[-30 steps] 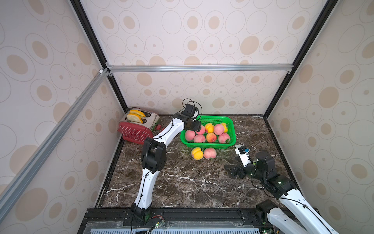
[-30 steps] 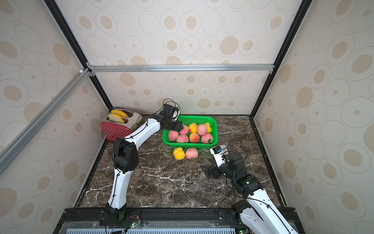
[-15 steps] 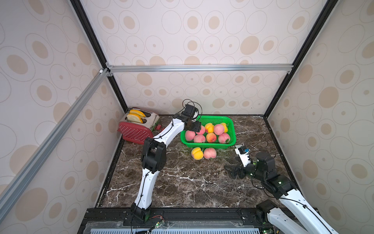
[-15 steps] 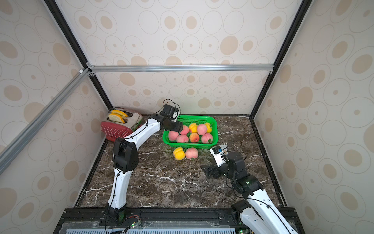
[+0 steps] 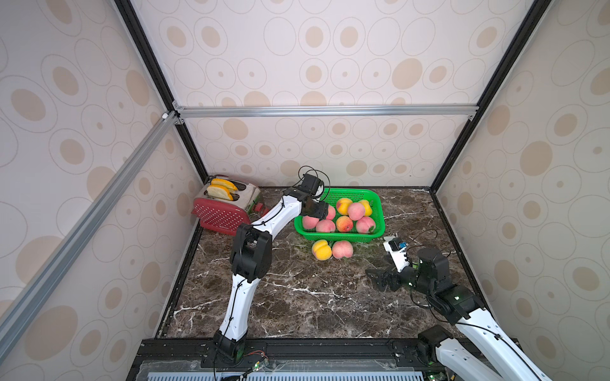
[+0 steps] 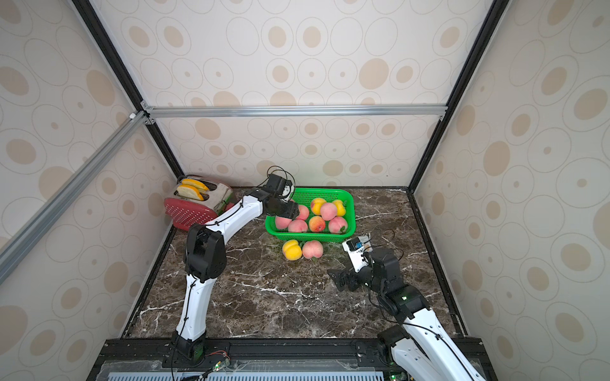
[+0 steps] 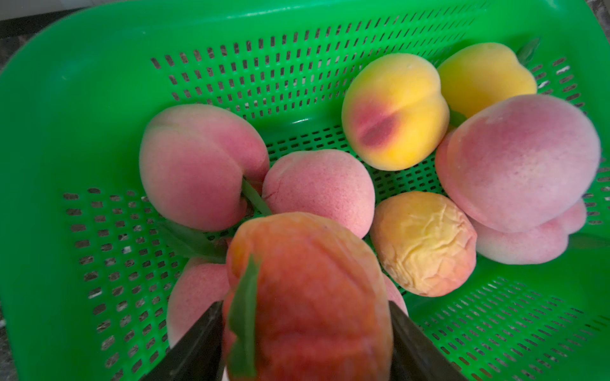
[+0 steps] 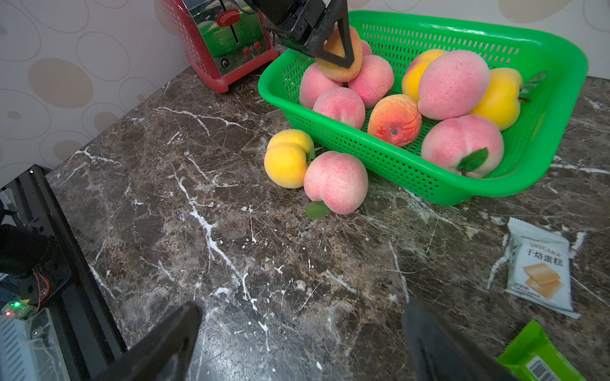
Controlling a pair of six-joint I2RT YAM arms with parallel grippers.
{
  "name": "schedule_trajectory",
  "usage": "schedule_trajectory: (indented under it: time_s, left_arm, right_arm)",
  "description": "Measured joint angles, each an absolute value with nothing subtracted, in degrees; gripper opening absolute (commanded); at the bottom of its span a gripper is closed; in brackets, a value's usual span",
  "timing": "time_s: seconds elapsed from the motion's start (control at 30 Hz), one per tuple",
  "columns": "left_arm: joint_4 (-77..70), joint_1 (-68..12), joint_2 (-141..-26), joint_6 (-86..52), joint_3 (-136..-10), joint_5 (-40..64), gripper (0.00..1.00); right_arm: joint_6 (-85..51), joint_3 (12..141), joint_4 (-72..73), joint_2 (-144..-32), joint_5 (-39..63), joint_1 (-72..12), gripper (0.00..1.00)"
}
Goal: Put the peaches into the basket
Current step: Place the peach in the basket, then pick up the peach from the center of the board.
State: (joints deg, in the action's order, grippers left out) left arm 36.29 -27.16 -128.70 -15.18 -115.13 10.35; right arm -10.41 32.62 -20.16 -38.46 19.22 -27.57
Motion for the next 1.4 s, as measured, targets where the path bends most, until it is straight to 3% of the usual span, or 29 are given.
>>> schedule_trajectory:
  time_s: [0.5,0.93,1.4]
  left_arm:
    - [36.1,-27.2,-125.3,-14.9,-111.5,10.1,0.93]
    - [32.7,-27.4,-102.3,-17.3,-91.6,10.7,0.99]
    - [32.5,-28.4,-82.1,-19.3,-69.5,11.4,0.99]
  right_arm:
    - [-10.2,32.6,-20.2,-40.4,19.1,-27.6,1.0]
    - [-10.7,32.7,-17.3,-47.2,17.6,-27.6,1.0]
    - [-12.8,36.7,-9.0,-63.7,16.7,-27.6,1.0]
